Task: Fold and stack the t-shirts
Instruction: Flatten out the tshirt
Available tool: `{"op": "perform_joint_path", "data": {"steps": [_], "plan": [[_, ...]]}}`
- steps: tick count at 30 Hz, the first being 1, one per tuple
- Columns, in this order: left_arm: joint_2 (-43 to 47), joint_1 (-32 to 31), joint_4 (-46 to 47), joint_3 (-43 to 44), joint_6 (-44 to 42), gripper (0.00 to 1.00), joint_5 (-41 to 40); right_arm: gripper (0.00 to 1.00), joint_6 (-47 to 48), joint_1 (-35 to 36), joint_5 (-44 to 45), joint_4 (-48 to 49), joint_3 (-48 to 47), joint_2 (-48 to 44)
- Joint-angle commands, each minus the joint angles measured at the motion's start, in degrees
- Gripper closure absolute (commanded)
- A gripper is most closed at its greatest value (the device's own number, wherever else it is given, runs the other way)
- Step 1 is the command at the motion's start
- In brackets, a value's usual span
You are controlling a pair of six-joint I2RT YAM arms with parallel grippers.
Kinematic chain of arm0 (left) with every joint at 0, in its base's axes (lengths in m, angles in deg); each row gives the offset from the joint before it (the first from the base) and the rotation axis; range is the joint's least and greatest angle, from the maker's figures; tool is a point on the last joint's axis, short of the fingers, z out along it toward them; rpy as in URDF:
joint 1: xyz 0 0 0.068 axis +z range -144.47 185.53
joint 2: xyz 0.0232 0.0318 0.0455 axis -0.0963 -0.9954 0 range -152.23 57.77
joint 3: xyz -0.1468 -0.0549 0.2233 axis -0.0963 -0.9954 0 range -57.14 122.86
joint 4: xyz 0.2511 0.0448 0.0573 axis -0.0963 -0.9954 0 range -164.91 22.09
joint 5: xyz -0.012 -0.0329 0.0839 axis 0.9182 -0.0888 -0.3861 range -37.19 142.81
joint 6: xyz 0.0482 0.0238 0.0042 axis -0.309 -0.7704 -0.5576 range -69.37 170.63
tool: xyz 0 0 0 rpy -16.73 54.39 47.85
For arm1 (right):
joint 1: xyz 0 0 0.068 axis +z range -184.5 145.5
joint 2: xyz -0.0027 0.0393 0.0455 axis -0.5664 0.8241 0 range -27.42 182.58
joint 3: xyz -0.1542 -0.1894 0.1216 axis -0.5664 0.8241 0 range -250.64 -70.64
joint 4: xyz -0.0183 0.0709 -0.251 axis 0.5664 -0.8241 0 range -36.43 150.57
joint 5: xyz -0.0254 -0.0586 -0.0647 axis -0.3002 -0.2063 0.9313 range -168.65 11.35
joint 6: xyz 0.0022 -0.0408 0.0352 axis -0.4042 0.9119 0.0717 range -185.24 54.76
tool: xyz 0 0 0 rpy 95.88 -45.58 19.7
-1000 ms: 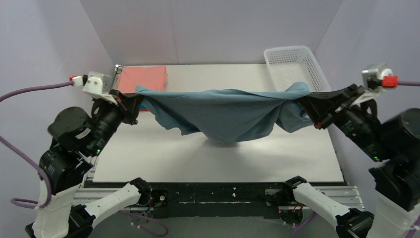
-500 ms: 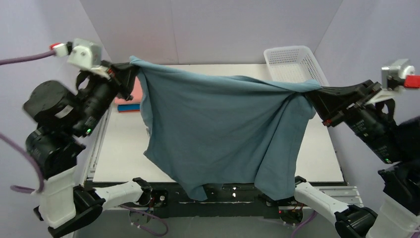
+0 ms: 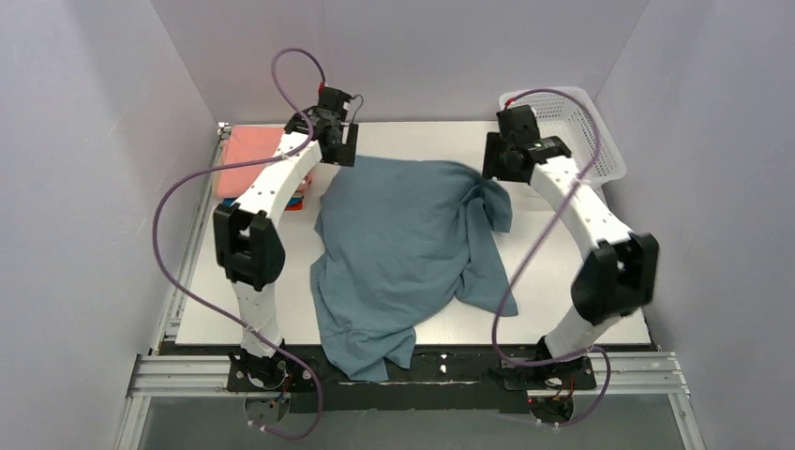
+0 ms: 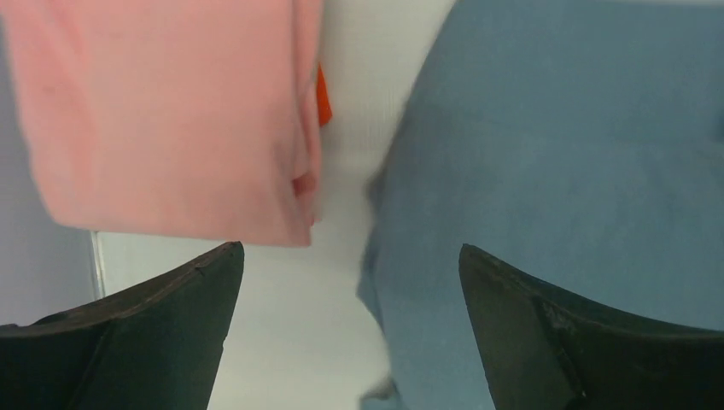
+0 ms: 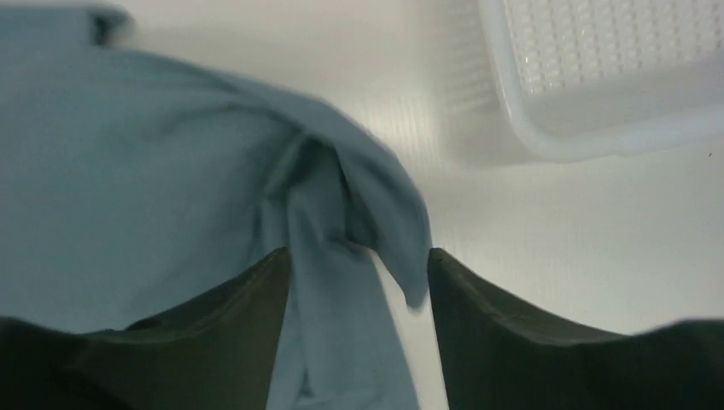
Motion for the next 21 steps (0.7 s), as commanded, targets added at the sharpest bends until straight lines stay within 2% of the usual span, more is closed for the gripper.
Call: {"op": "perform_joint_path", "data": {"steps": [1,3,7,11,15,21], "plan": [[-4.74,-0.56,-13.29,7.63,5.26,0.02,-0.01,0.28,-4.58,-3.21,2.0,-3.01,-7.0,10.5],[-5.14,-0.58,-16.75,7.69,6.59,0.02,0.84,0.27,-5.03,-3.22,4.12,-6.75,-9.89,13.17],[1.69,-0.61,-15.6,-5.78,11.51,0.02,6.29,0.26,-7.07,-3.18,3.18,-5.64,-3.23,9.0],[8.61,-0.56,-8.88,-22.46,17.86,0.02,16.78,0.25,-11.13,-3.22,-8.97,-0.03,11.79,0.44],[12.16,-0.57,-4.91,-33.72,24.06,0.02,22.72,0.26,-15.81,-3.22,-25.27,10.38,27.82,-6.85],[13.34,-0.48,2.35,-45.44,28.43,0.02,29.36,0.33,-20.69,-3.27,-30.45,17.15,39.59,-8.84]]}}
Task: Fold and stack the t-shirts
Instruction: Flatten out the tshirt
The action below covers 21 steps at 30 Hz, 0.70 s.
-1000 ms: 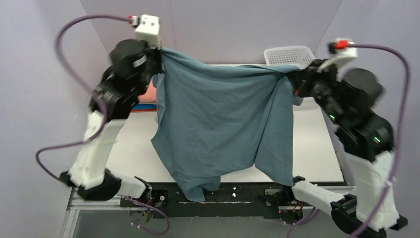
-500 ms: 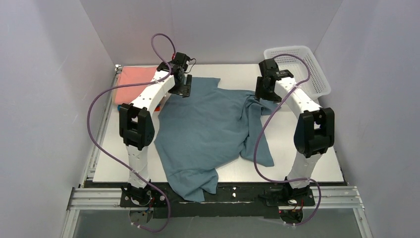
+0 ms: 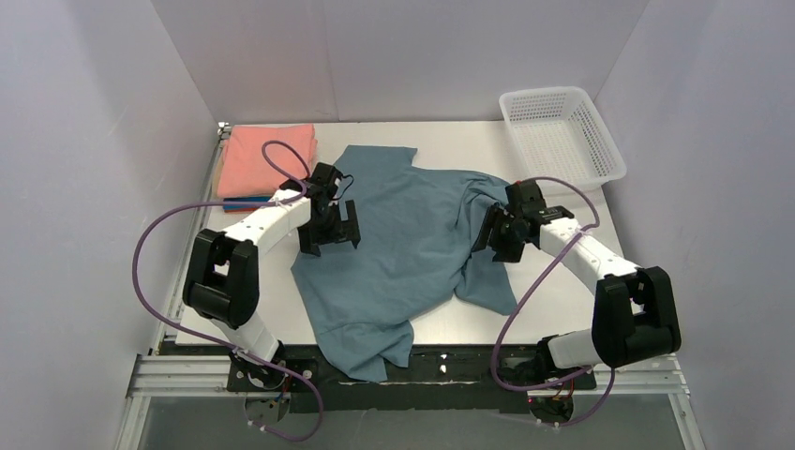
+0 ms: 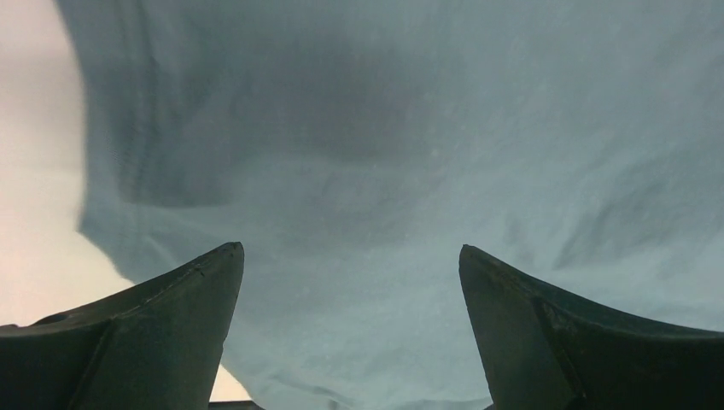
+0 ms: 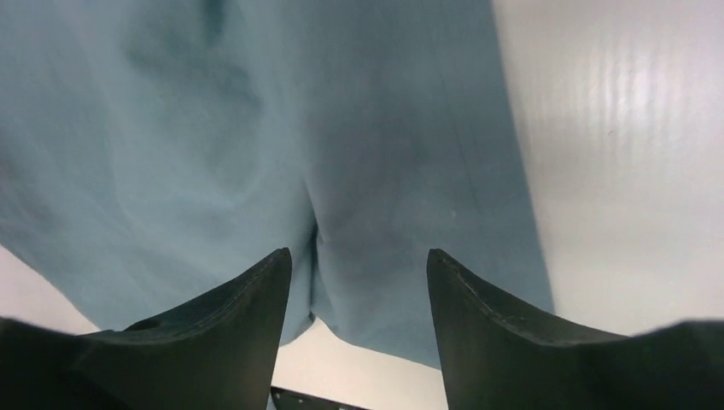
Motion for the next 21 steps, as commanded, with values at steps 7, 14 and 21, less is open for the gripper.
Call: {"op": "perform_joint_path", "data": {"steps": [7,14,21], "plan": [[-3.45,2.47,3.85,-9.34,9.76,0.02,8.22,0.43,-12.74,-5.83,-11.3,11.8,16.54,0.75],[-5.08,6.04,4.78,-11.46,10.8,0.02,7.46,0.4,-14.98,-13.71,-5.95,2.11,22.0,-8.7],[-6.78,9.53,3.82,-9.55,10.17,0.02,7.28,0.32,-11.61,-29.75,-3.89,-4.01,26.14,-18.29]]}}
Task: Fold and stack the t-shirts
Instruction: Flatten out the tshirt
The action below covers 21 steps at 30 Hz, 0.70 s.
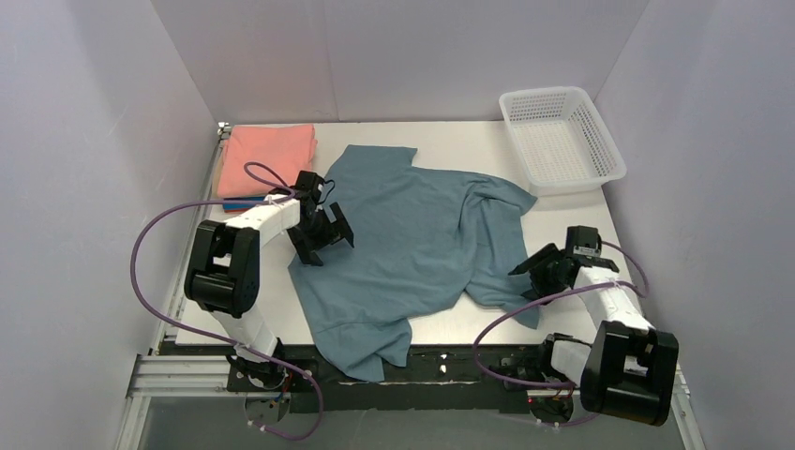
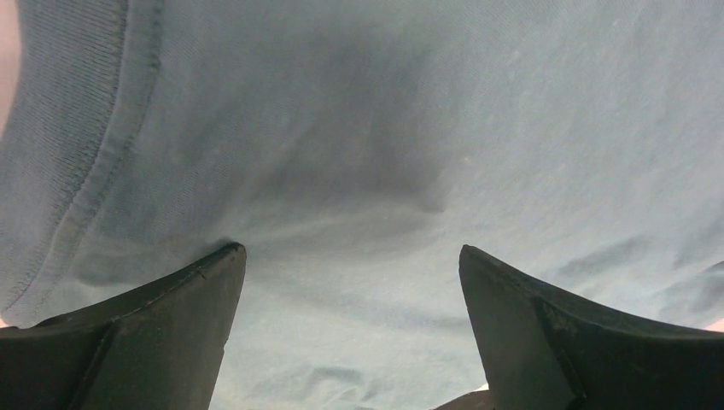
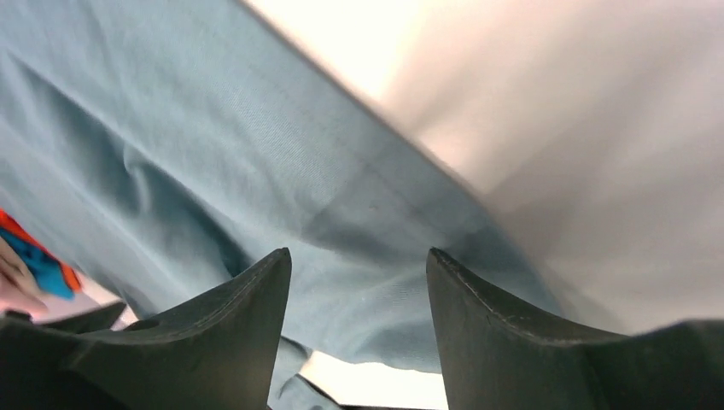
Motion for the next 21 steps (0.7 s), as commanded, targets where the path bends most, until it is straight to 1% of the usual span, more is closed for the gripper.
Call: {"op": "perform_joint_path", "data": {"steps": [1,4,6,10,13,16,19,21], "plan": [[-3.69,2.76,-6.28,0.06,-0.91,0.02,-2.01,0.31,3.18,-8.99,5.17,-7.36,2.35,-4.54],[-5.41,3.95,-6.9,2.17,-1.49,0.02,-1.09,0.31,6.05,-14.28,5.81,-7.94,2.13,-6.09],[-6.73,4.38,-7.48,4.41,-2.13,0.02,-0.78,0.3,7.76,-16.16,6.73,-7.48,1.31,-5.88],[-10.62,5.19,-9.61,10.0,-3.14,0.02,-0.49,0.3,8.8,-17.66,3.47,-7.29,-2.34,-3.47],[-13.91,5.76,-10.94,14.27,-3.61,0.02,1.98,0.3,10.03,-17.71,2.86,-6.68,-4.68,-1.82],[-17.29,5.78,-11.9,20.59,-4.99,0.02,3.45,0.3,12.62,-17.65,3.48,-6.73,-7.99,-2.13],[-23.75,5.81,-14.74,29.52,-6.4,0.02,4.95,0.3,14.44,-17.61,2.78,-7.11,-11.71,-2.85],[-27.24,5.79,-17.53,35.8,-7.36,0.02,6.29,0.33,14.38,-16.66,4.06,-7.45,-12.21,-3.9]]}}
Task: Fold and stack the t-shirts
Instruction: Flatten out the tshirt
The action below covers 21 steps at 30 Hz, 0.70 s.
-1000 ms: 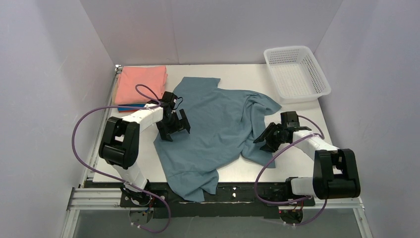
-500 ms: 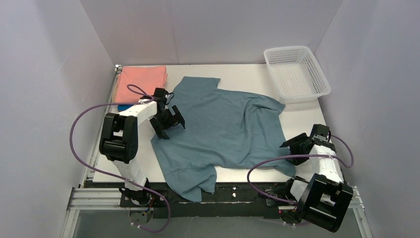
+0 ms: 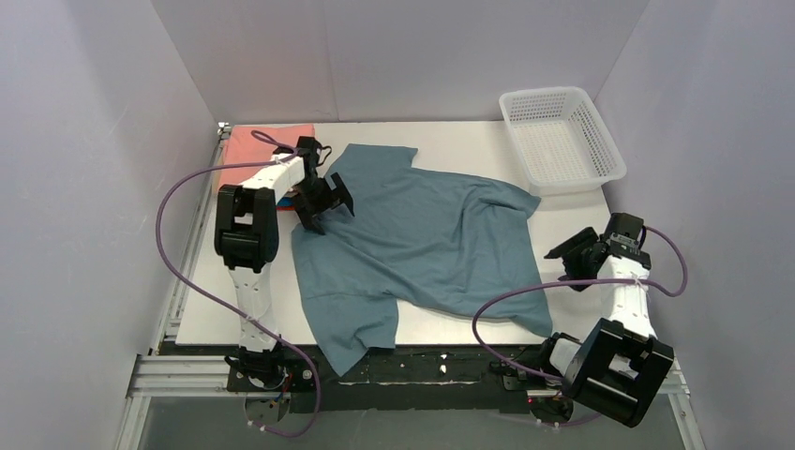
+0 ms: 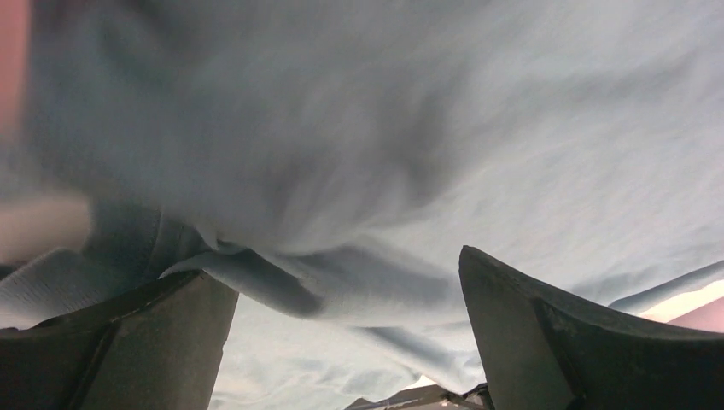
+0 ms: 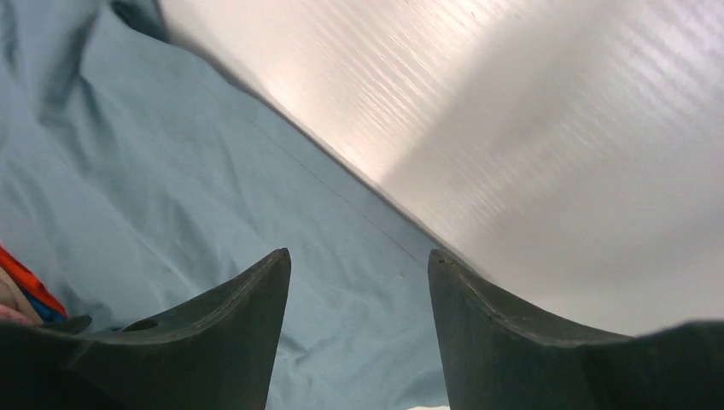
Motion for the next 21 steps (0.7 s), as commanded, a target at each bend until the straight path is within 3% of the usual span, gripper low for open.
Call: {"op": "perform_joint_path", "data": {"steps": [1,5,7,12,16,21], "plan": [[-8.03,0.43,-5.35,10.66,-4.1,0.02,2.24,0.33,2.98,1.86,2.99,-0.54,-3.74,-2.65],[-9.64,0.36,-9.06,18.0,-5.82,0.02,4.99,0.33,3.55,8.56,5.73,-2.03,-4.54,-4.14],[-6.17,0.03,-10.21,16.42,-5.94,0.02,5.32,0.33,2.68,14.18,7.65,-2.25,-4.92,-4.81],[11.57,-2.62,-10.94,4.97,-8.56,0.02,-3.05,0.33,0.42,26.23,12.58,-2.86,-5.84,-3.86],[24.68,-5.19,-12.99,-7.26,-5.13,0.02,-8.84,0.36,-1.14,32.33,13.88,-4.14,-6.18,-0.37],[39.94,-12.42,-15.71,-26.12,1.92,0.02,-12.9,0.37,-4.98,43.37,18.76,-15.78,-8.14,0.76]]}}
